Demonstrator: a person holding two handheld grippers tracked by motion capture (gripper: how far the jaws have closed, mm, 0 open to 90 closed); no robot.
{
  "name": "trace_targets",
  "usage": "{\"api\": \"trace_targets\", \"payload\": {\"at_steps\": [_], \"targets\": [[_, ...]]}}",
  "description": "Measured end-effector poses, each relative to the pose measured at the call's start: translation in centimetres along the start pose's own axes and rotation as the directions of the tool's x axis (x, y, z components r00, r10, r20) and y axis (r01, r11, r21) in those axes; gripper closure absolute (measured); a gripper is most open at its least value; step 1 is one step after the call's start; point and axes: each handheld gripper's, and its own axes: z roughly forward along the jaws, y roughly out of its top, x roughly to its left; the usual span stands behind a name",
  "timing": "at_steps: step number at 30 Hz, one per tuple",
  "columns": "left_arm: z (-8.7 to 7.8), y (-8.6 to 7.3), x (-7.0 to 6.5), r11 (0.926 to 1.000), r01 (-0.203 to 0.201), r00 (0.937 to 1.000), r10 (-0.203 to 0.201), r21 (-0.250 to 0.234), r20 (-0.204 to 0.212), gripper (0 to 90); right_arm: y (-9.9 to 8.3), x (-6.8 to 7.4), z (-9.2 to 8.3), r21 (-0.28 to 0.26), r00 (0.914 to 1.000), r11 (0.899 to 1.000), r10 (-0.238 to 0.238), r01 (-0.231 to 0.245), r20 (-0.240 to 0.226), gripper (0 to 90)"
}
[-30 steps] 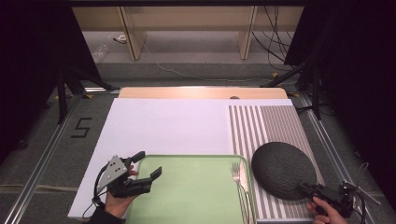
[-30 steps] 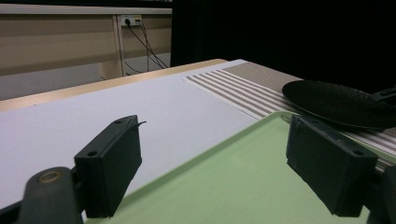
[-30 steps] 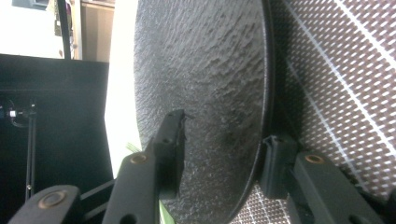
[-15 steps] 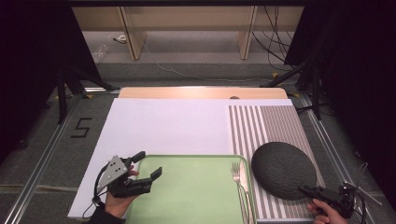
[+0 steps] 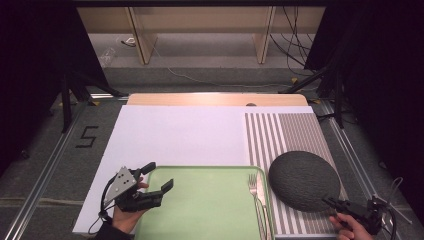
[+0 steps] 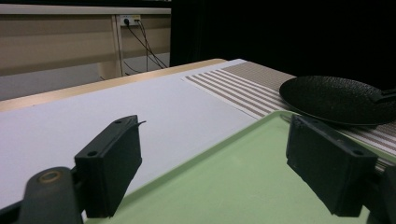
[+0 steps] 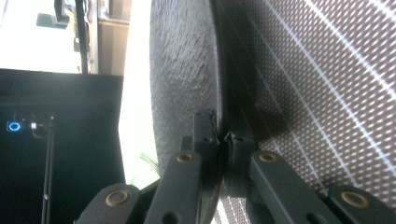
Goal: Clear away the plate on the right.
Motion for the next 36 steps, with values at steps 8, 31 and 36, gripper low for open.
{"api": "trace_targets", "payload": {"at_steps": [8,31,36], "targets": [[0.0,0.0,0.0,1.0000,0.000,1.0000,0.000,0.000,0.000,17.7,0.0,0.2,-0.1,-0.013,1.0000,1.000,-0.003,0.003,0.003,86.5],[-0.1,0.0,0.0,1.0000,0.002,1.0000,-0.002,-0.004,-0.003,17.7,-0.1,0.7,-0.5,-0.050,0.9907,0.999,0.014,-0.021,-0.135,86.3],[0.0,0.0,0.0,1.0000,0.001,1.0000,-0.001,-0.002,-0.002,17.7,-0.7,1.4,-0.3,-0.031,0.9871,1.000,-0.010,0.005,-0.160,86.3]]}}
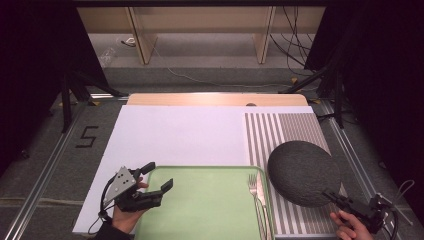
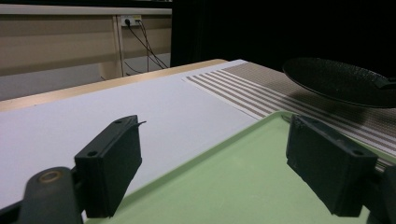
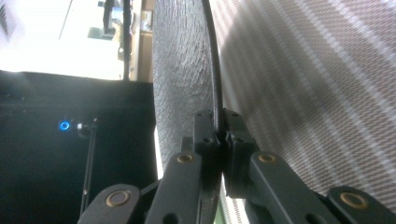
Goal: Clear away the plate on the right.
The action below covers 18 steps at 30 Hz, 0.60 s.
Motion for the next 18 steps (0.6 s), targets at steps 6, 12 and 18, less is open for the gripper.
{"api": "trace_targets", "payload": {"at_steps": [6,12,18], "targets": [[-0.1,0.0,0.0,1.0000,0.002,1.0000,-0.002,-0.003,-0.002,17.7,-1.0,0.6,0.7,0.032,0.9993,0.999,-0.018,0.019,-0.034,86.3],[-0.1,0.0,0.0,1.0000,0.003,1.0000,-0.003,-0.003,-0.002,17.7,-1.9,1.2,1.6,0.072,0.9981,0.997,-0.036,0.039,-0.050,86.3],[-0.1,0.0,0.1,1.0000,0.003,1.0000,-0.003,-0.004,-0.002,17.6,-2.9,1.9,2.6,0.111,0.9963,0.992,-0.049,0.056,-0.070,86.4]]}}
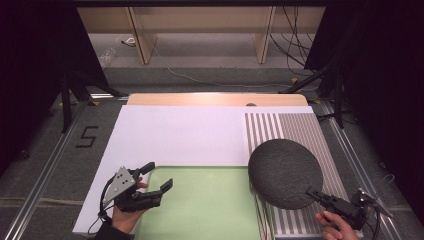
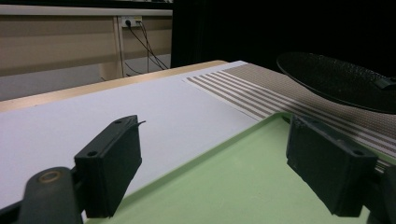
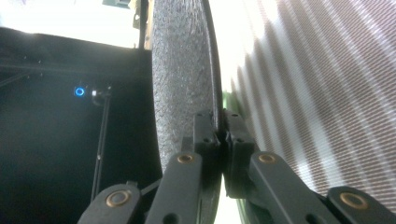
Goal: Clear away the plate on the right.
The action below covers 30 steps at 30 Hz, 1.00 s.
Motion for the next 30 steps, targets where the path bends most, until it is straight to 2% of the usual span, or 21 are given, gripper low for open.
{"api": "trace_targets", "payload": {"at_steps": [16,30], "targets": [[0.0,0.0,0.0,1.0000,-0.002,1.0000,0.002,-0.002,0.001,17.7,-1.3,0.8,2.2,0.079,0.9996,0.997,-0.027,0.028,-0.011,86.2],[0.0,0.0,0.0,1.0000,0.000,1.0000,0.000,-0.004,0.002,17.6,-2.7,1.6,4.5,0.169,0.9984,0.984,-0.054,0.056,-0.016,86.0]]}}
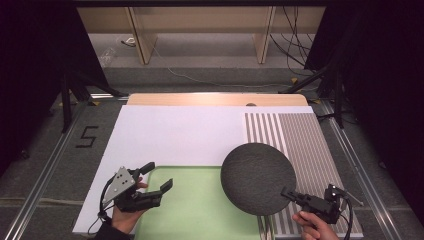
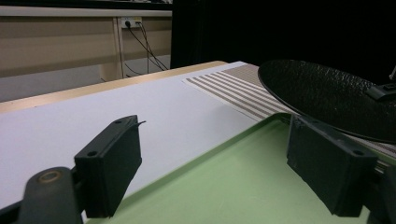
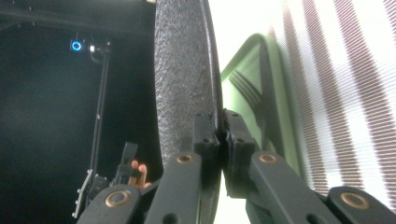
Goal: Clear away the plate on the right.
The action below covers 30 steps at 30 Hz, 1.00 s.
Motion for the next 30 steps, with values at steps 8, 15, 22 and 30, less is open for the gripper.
{"api": "trace_targets", "payload": {"at_steps": [8,15,22,30], "targets": [[0.0,0.0,0.0,1.0000,0.000,1.0000,0.000,-0.001,0.000,17.6,-0.6,0.3,1.4,0.048,0.9999,0.999,-0.013,0.013,-0.002,86.0],[0.0,0.0,0.0,1.0000,0.000,1.0000,0.000,0.000,0.001,17.6,-1.3,0.6,2.9,0.100,0.9998,0.995,-0.021,0.020,0.005,86.0],[0.0,0.0,0.0,1.0000,-0.001,1.0000,0.001,0.001,0.001,17.6,-2.1,0.8,4.3,0.155,0.9992,0.987,-0.039,0.037,0.007,86.0],[0.0,0.0,0.0,1.0000,-0.003,1.0000,0.003,0.001,0.000,17.6,-2.8,0.8,5.3,0.191,0.9984,0.980,-0.051,0.046,0.023,85.8]]}}
